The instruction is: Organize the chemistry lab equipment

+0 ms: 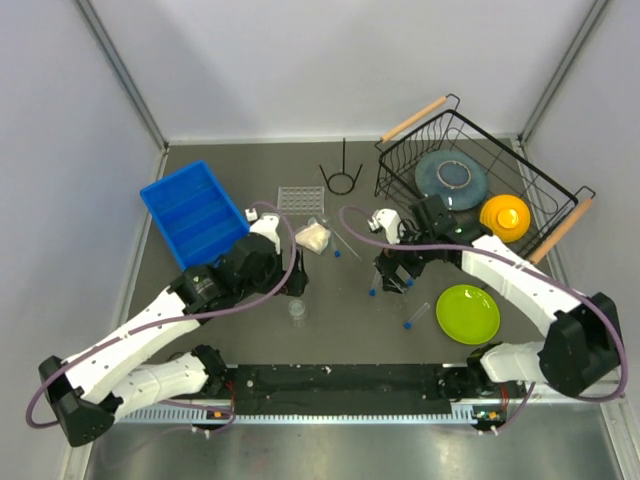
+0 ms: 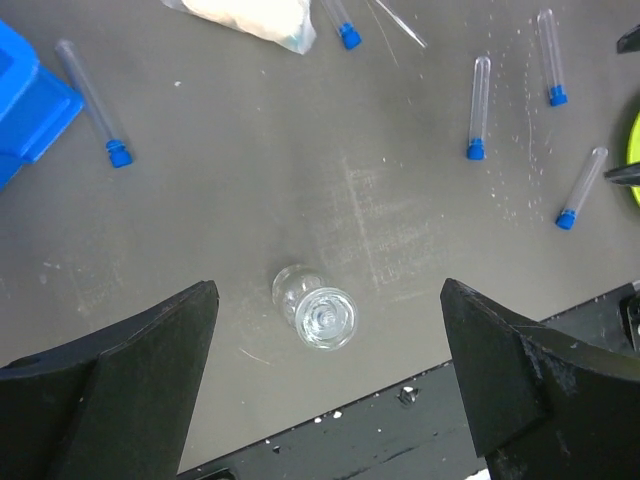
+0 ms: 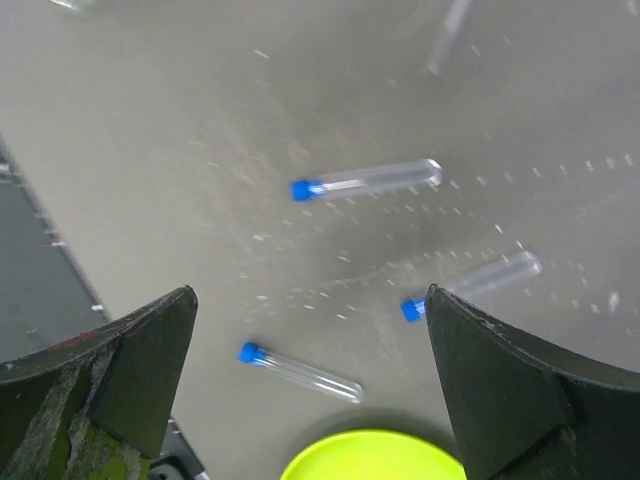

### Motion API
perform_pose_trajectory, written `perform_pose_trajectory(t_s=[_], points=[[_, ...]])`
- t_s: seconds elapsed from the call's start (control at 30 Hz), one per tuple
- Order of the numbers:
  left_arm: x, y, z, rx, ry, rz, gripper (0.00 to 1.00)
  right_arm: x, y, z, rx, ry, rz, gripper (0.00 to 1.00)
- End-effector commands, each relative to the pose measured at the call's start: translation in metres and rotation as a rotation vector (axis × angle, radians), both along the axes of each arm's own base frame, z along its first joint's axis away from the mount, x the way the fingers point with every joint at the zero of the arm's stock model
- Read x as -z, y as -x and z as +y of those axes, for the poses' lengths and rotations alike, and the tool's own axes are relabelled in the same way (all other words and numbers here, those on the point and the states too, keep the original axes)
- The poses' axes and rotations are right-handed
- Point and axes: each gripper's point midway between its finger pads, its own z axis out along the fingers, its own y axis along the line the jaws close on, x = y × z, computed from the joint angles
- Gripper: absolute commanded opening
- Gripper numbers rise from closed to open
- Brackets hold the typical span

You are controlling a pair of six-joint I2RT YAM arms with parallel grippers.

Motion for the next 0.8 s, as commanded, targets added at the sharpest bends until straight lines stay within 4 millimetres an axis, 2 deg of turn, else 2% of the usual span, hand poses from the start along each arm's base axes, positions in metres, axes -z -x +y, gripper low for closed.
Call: perform_pose_trajectory(t_s=[0.0,0.17,0.3,0.37,0.77], points=[[-0.021,-0.012,0.007,-0.101,0.084,-0.100,0.99,0.021,-0.045,-0.024,0.212,0.150,-0.144,0.95],[-0.018,-0.010,0.009,-0.121,0.116,-0.106,0.99,0.051,-0.047,-0.044,0.308,0.246,-0.132,0.82],[-0.019,-0.010,0.007,-0.110,0.119,-0.104,0.99,0.066,-0.058,-0.055,0.376,0.311,-0.149,0.76],[-0.018,-0.010,0.006,-0.107,0.118,-0.102,0.99,0.073,-0.061,-0.056,0.387,0.335,-0.137,0.69],[-0.016,-0.005,0.009,-0.113,0.149,-0.105,0.99,0.103,-0.063,-0.059,0.440,0.369,-0.033,0.49]])
